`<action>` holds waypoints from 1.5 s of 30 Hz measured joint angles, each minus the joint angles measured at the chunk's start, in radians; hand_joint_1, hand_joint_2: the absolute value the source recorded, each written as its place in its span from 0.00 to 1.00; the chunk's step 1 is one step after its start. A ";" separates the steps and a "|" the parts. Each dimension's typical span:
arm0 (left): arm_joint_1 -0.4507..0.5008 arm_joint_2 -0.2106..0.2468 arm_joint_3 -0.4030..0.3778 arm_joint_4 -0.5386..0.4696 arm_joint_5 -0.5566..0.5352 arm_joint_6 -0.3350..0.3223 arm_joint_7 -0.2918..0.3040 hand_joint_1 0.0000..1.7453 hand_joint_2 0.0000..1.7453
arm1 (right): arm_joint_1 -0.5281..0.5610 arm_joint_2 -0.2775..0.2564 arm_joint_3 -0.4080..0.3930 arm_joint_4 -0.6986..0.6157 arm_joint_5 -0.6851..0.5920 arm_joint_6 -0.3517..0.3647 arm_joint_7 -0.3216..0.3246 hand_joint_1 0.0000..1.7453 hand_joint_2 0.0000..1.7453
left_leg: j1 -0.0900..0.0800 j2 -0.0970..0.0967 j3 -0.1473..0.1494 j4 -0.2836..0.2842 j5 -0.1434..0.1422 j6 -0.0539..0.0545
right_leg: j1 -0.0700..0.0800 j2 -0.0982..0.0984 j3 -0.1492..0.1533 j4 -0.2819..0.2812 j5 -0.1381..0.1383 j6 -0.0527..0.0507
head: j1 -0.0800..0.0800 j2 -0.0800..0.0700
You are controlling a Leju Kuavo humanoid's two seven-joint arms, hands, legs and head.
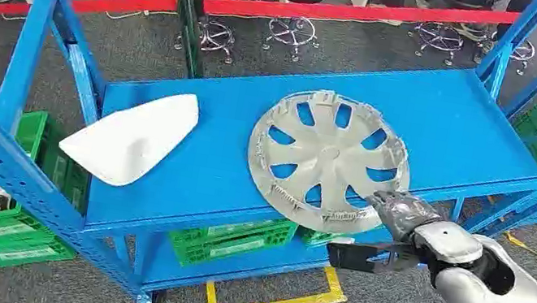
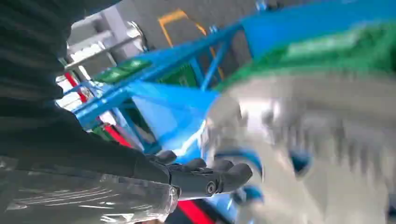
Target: Take the parts from the cabinet and place them on the table.
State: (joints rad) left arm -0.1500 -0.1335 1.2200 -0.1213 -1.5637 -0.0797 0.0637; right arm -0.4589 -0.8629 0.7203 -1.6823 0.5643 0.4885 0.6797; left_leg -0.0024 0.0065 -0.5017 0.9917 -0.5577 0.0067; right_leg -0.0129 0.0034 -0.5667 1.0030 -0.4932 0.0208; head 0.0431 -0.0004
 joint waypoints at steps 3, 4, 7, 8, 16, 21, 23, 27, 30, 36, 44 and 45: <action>0.000 -0.011 0.000 0.000 -0.003 0.002 -0.011 0.00 0.00 | -0.025 0.008 0.027 -0.002 0.100 -0.115 -0.054 0.00 1.00 | 0.000 0.001 0.001 0.000 0.000 0.000 | 0.000 0.000 0.000 0.000 0.000 0.000 | -0.001 0.000; 0.000 -0.013 0.000 0.000 -0.004 0.004 -0.010 0.00 0.00 | -0.028 0.010 0.034 -0.002 0.148 -0.162 -0.075 0.00 1.00 | 0.000 0.001 0.001 0.000 0.000 0.000 | 0.000 0.000 0.000 0.000 0.000 0.000 | 0.000 0.000; 0.000 -0.019 0.000 0.000 -0.004 0.011 -0.003 0.00 0.00 | -0.032 0.019 0.050 -0.002 0.283 -0.287 -0.119 0.00 1.00 | 0.000 0.001 0.001 0.000 0.000 0.000 | 0.000 0.000 0.000 0.000 0.000 0.000 | -0.001 0.000; 0.000 -0.020 -0.001 0.000 -0.004 0.011 0.000 0.00 0.00 | -0.029 0.022 0.055 -0.002 0.333 -0.325 -0.130 0.00 1.00 | 0.000 0.001 0.001 0.000 0.000 0.000 | 0.000 0.000 0.000 0.000 0.000 0.000 | 0.000 0.000; 0.000 -0.026 -0.008 0.000 -0.004 0.011 0.015 0.00 0.00 | -0.003 0.047 0.051 0.000 0.429 -0.408 -0.174 0.00 1.00 | 0.000 0.001 0.000 0.000 0.000 0.000 | 0.000 0.000 0.000 0.000 0.000 0.000 | 0.000 0.000; 0.000 -0.027 -0.024 0.000 -0.004 0.010 0.018 0.00 0.00 | 0.007 0.067 0.045 0.017 0.392 -0.398 -0.192 0.00 1.00 | 0.000 0.003 -0.001 0.000 0.000 0.000 | 0.000 0.001 0.000 0.000 0.000 0.000 | 0.001 0.000; 0.000 -0.027 -0.030 0.000 -0.004 0.010 0.018 0.00 0.00 | 0.007 0.082 0.045 0.034 0.388 -0.394 -0.198 0.00 1.00 | 0.000 0.005 -0.001 0.000 0.000 0.000 | 0.000 0.001 0.000 0.000 0.000 0.000 | 0.001 0.000; 0.000 -0.027 -0.034 0.000 -0.004 0.010 0.023 0.00 0.00 | 0.005 0.113 0.047 0.069 0.376 -0.389 -0.198 0.00 1.00 | 0.000 0.007 -0.001 0.000 -0.001 0.001 | 0.000 0.002 0.000 0.000 0.000 0.000 | 0.000 0.000; 0.000 -0.028 -0.039 0.000 -0.004 0.010 0.026 0.00 0.00 | 0.003 0.136 0.047 0.090 0.370 -0.388 -0.198 0.00 1.00 | 0.000 0.008 0.000 0.000 -0.001 0.001 | 0.000 0.002 0.000 0.000 0.000 0.000 | 0.000 0.000; 0.000 -0.028 -0.050 0.000 -0.004 0.010 0.026 0.00 0.00 | 0.000 0.160 0.047 0.114 0.370 -0.388 -0.198 0.00 1.00 | 0.000 0.009 0.000 0.000 -0.001 0.001 | 0.000 0.002 0.000 0.000 0.000 0.000 | 0.000 0.000; 0.000 -0.029 -0.057 0.000 -0.004 0.008 0.026 0.00 0.00 | -0.023 0.194 0.068 0.157 0.357 -0.388 -0.201 0.00 1.00 | 0.000 0.010 0.000 0.000 -0.001 0.001 | 0.000 0.004 0.000 0.000 0.000 0.000 | 0.000 0.000; 0.000 -0.029 -0.057 0.000 -0.004 0.008 0.028 0.00 0.00 | -0.026 0.196 0.070 0.161 0.357 -0.389 -0.202 0.00 1.00 | 0.000 0.009 0.000 0.000 -0.001 0.001 | 0.000 0.004 0.000 0.000 0.000 0.000 | 0.000 0.000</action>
State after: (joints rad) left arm -0.1501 -0.1629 1.1627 -0.1217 -1.5679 -0.0713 0.0919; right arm -0.4846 -0.6664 0.7900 -1.5213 0.9213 0.0992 0.4780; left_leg -0.0023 0.0159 -0.5015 0.9915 -0.5584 0.0080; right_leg -0.0128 0.0072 -0.5665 1.0029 -0.4929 0.0212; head 0.0431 -0.0004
